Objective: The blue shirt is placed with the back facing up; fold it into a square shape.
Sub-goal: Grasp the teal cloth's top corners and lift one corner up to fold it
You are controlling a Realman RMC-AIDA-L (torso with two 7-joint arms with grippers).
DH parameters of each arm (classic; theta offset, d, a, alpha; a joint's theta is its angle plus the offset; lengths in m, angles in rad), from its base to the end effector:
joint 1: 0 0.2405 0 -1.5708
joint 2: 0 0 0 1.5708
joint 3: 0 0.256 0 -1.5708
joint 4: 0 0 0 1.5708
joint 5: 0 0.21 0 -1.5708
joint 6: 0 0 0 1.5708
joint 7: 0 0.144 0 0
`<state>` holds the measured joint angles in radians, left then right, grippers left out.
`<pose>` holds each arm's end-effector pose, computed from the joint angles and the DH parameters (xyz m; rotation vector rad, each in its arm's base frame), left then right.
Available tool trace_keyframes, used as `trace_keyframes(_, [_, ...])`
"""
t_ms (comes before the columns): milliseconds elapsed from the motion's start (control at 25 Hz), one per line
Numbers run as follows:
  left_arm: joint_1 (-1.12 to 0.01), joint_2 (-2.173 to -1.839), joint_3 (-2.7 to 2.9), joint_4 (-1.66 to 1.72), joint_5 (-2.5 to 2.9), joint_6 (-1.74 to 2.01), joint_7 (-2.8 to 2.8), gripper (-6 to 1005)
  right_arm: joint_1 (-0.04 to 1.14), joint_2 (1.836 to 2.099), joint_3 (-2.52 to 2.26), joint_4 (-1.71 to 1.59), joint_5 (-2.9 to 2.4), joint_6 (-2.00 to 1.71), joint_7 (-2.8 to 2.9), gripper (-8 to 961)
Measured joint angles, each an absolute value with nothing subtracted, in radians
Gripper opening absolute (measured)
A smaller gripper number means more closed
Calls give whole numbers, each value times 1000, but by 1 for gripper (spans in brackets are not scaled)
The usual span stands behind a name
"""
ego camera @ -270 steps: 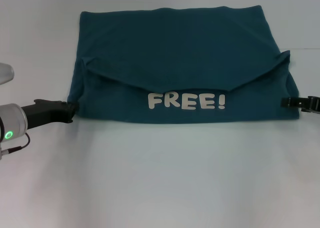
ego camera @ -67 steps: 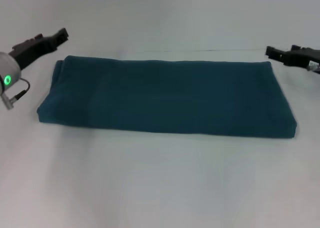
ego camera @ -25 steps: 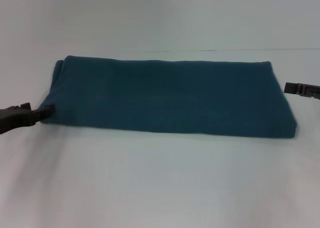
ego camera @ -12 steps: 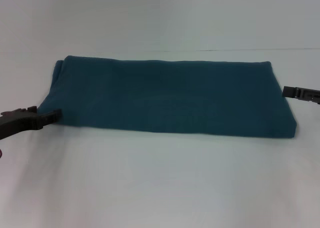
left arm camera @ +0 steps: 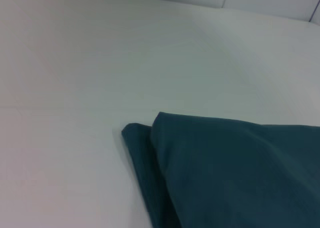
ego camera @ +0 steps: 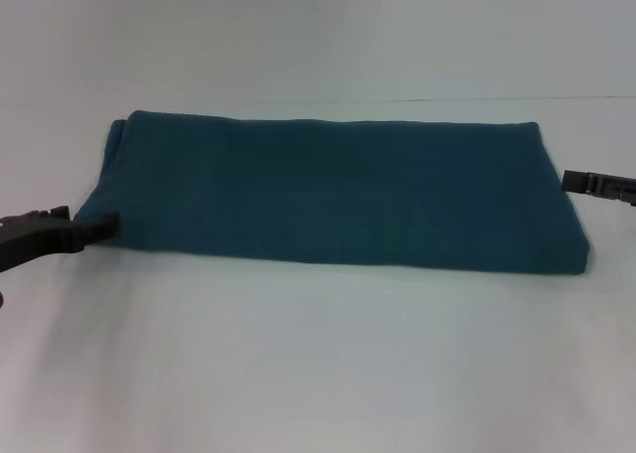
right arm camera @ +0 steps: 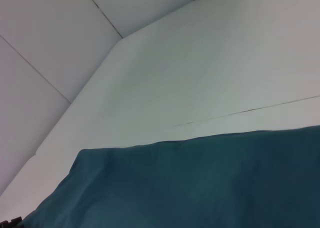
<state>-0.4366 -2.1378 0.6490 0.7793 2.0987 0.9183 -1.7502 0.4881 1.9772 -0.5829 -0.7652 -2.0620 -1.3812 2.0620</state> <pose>-0.3482 0.3615 0.0301 -1.9933 -1.1235 -0.3616 0.3150 0.3575 0.0794 -2.1687 1.4103 0.6631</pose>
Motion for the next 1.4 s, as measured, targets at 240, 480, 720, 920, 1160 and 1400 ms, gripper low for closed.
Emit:
trace_keyframes(240, [-447,-2137,661,765,2120,926,-1750,798,492,1979,-588,-765,-2062,-1373,2062,884])
trace_keyframes(480, [-448,-2138,673,770,2123,928,-1753,794,492,1980,-590,-765,-2062,-1369,2062,883])
trace_keyframes(720, [-448,-2138,682,771,2126,908,-1753,780,491,1980,-584,-765,-2060,-1368,2062,883])
trace_keyframes(920, [-450,-2138,681,773,2126,903,-1760,636,490,1982,-589,-765,-2060,-1368,2060,883])
trace_keyframes(1160, [-452,-2138,680,774,2137,902,-1764,409,485,1987,-585,-765,-2061,-1371,2040,882])
trace_keyframes(1400, [-452,-2138,682,784,2148,905,-1776,174,478,1983,-593,-766,-2087,-1373,2052,881])
